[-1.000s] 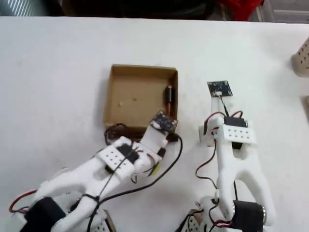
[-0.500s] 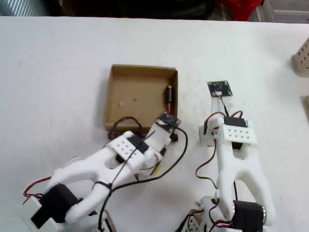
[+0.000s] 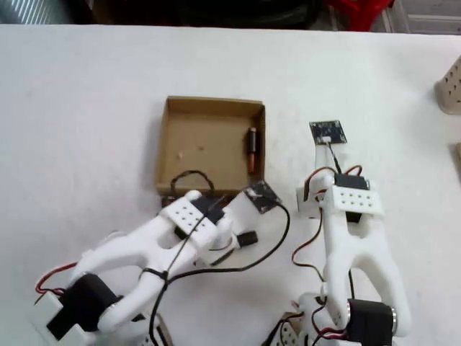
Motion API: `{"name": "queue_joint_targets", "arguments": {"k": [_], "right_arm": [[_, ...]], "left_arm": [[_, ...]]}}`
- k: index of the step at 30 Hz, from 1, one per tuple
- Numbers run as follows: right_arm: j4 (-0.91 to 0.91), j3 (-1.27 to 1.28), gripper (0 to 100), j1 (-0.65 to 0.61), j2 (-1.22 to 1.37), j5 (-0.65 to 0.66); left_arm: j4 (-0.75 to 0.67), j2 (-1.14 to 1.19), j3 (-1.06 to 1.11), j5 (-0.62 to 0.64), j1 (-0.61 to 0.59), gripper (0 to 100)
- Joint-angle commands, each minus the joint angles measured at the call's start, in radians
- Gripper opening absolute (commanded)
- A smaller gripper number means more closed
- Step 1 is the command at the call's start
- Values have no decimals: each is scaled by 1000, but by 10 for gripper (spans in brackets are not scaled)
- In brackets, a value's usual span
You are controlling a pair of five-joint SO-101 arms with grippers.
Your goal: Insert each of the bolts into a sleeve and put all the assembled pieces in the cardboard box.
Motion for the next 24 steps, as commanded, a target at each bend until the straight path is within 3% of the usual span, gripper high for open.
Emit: {"name": "queue_joint_targets", "arguments": {"k": [1, 6, 12, 17, 20, 24], "right_arm": [[-15, -11, 17, 13, -1, -9], [-15, -9, 17, 13, -1, -9], [-16, -9, 17, 13, -1, -9], [-28, -6, 17, 15, -1, -9], [-28, -6, 17, 15, -1, -9], [-28, -3, 17, 15, -1, -9]], "left_arm": [[78, -2, -78, -147, -31, 22], [97, -156, -43, -241, -81, 20], [97, -584, 146, -313, -110, 20], [115, -835, 238, -307, -323, 21], [109, -909, 259, -204, -498, 22], [49, -934, 265, 44, -690, 23]]}}
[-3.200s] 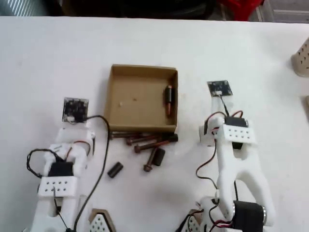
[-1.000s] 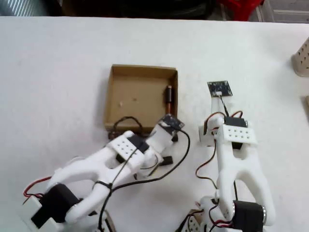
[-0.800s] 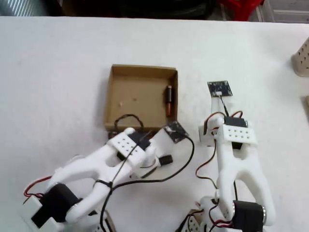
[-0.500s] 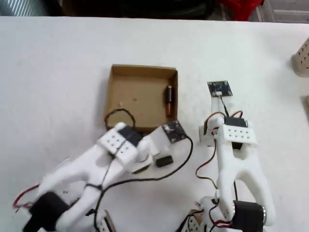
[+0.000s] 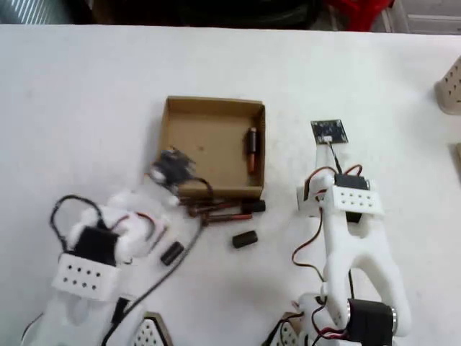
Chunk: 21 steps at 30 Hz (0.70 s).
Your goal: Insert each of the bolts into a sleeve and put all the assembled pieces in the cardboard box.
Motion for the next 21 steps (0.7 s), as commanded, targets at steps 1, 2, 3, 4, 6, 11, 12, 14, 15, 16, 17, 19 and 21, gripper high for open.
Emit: {"name": "queue_joint_targets", "arguments": {"k": [1, 2, 3, 4, 6, 11, 12, 14, 15, 16, 17, 19, 21], "right_arm": [[-13, 0, 17, 12, -1, -9], [-13, 2, 17, 12, -1, -9], [-13, 2, 17, 12, -1, -9], [-13, 2, 17, 12, -1, -9], [-13, 2, 17, 12, -1, -9], [-13, 2, 17, 12, -1, -9], [-13, 2, 17, 12, -1, -9], [-13, 2, 17, 12, -1, -9], [-13, 2, 17, 12, -1, -9], [-13, 2, 17, 12, -1, -9], [-13, 2, 17, 12, -1, -9], [-13, 2, 17, 12, -1, -9], [-13, 2, 17, 13, -1, -9]], "left_arm": [[-75, -41, -2, 275, -228, 24], [-97, -31, -2, 307, -275, 24], [-130, -18, -3, 331, -326, 24], [-170, 1, -8, 354, -374, 24], [-232, 58, -21, 427, -430, 24], [-233, 309, -138, 546, -446, 24], [-233, 374, -167, 560, -444, 24], [-233, 499, -232, 589, -444, 24], [-233, 562, -265, 605, -444, 24], [-233, 625, -301, 621, -443, 24], [-235, 687, -334, 641, -443, 24], [-235, 803, -400, 674, -424, 24], [-235, 912, -456, 681, -392, 24]]}}
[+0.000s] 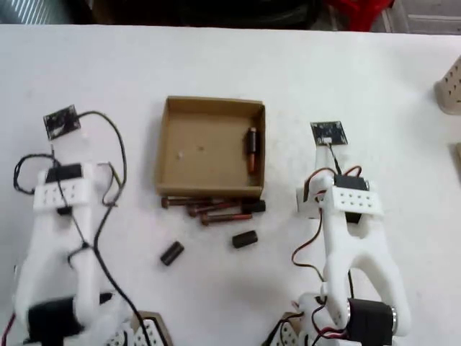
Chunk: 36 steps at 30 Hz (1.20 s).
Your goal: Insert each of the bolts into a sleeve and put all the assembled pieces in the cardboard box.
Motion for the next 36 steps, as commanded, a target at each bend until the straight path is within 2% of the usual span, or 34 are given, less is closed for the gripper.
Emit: {"name": "queue_joint_targets", "arguments": {"k": [1, 3, 6, 8, 10, 15, 17, 20, 23, 25, 28, 31, 36], "right_arm": [[-13, -8, 17, 16, -4, -9], [-13, -8, 17, 18, -4, -9], [-13, -8, 17, 18, -4, -9], [-13, -6, 17, 15, -4, -9], [-13, -6, 17, 15, -4, -9], [-13, -6, 17, 15, -4, -9], [-13, -6, 17, 15, -4, -9], [-13, -6, 17, 15, -4, -6], [-13, -6, 17, 13, -4, -6], [-13, -6, 17, 13, -4, -6], [-13, -6, 17, 13, -4, -6], [-13, -6, 17, 13, -4, -6], [-25, -5, 17, 13, -4, -6]], "left_arm": [[-26, 239, -175, 37, 62, 24], [-26, 325, -218, 35, 84, 47], [-25, 395, -261, 35, 82, 151], [-23, 397, -267, 35, 76, 212], [0, 374, -272, 32, 74, 229], [25, 240, -262, -109, 84, 229], [40, 185, -253, -224, 101, 229], [37, 130, -219, -505, 108, 187], [31, 125, -226, -744, 67, 24], [37, 127, -227, -842, 31, 39], [48, 128, -222, -911, -4, 21], [91, 176, -203, -962, 24, 21], [137, 390, -295, -918, 76, 21]]}}
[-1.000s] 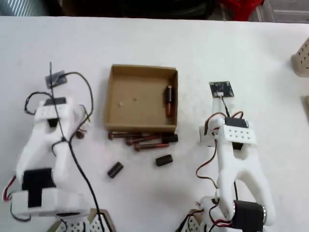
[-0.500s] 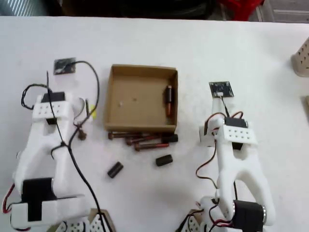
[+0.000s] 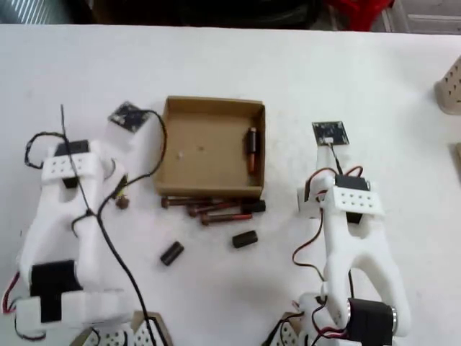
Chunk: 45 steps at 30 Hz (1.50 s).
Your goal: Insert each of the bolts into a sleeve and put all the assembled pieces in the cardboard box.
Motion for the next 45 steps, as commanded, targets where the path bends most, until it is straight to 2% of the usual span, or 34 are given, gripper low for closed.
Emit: {"name": "queue_joint_targets", "arguments": {"k": [1, 6, 11, 17, 21, 31, 33, 37, 39, 45], "right_arm": [[-19, -5, 17, 5, -4, -6], [-19, -5, 17, 5, -4, -6], [-19, -5, 17, 5, -4, -6], [-21, -5, 17, 5, -4, -2], [-21, -5, 17, 5, -4, -2], [-21, -5, 17, 5, -4, -2], [-21, -5, 17, 5, -4, -2], [-21, -5, 17, 5, -4, -2], [-21, -5, 17, 5, -4, -2], [-21, -5, 17, 5, -4, -2]], "left_arm": [[48, 183, -126, 25, 41, 21], [190, 358, -276, 5, 64, 21], [265, 372, -295, -40, 134, 20], [244, 375, -302, -35, 186, 20], [175, 355, -330, 69, 179, 20], [275, 120, -359, 141, 143, 20], [305, 122, -358, 84, 116, 20], [333, 165, -292, -173, 94, 20], [313, 203, -242, -256, 102, 20], [173, 318, -216, -304, 120, 20]]}}
